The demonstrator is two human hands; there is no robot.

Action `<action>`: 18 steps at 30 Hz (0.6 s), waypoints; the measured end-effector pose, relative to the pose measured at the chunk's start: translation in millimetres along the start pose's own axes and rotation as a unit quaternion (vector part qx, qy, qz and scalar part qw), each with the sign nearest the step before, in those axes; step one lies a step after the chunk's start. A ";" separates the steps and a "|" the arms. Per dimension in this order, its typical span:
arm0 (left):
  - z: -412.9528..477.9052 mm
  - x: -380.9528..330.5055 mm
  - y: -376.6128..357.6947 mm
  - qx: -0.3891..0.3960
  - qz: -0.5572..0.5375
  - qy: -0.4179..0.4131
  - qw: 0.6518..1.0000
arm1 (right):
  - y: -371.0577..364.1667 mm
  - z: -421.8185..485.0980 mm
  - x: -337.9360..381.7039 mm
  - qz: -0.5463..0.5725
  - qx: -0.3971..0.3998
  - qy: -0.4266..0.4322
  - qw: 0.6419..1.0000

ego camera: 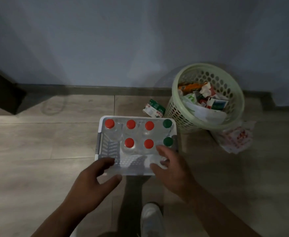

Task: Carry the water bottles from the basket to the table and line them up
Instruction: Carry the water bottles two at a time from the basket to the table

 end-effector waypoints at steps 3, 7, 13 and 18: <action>37.4 11.4 -12.7 -0.025 0.011 -0.039 0.999 | 3.5 31.0 16.3 -0.076 -0.017 0.083 0.993; 73.5 15.6 -29.7 -0.030 0.019 -0.097 0.995 | -13.3 52.3 27.8 -0.244 -0.031 0.179 0.953; 112.5 32.3 -55.9 0.023 0.090 -0.141 0.986 | -33.1 84.0 12.1 -0.282 -0.049 0.149 0.946; 122.3 41.1 -51.7 -0.003 0.103 -0.148 0.984 | -28.1 89.6 3.7 -0.242 -0.098 0.163 0.952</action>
Point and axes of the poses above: each hand's wrist, its own z-axis towards the middle knuckle, its own y-axis out of the back of the hand, x = y × z, the point moved 7 cm from there along z, towards the middle knuckle, and after that the axes turned 10 degrees about -y, right-handed, at the moved point
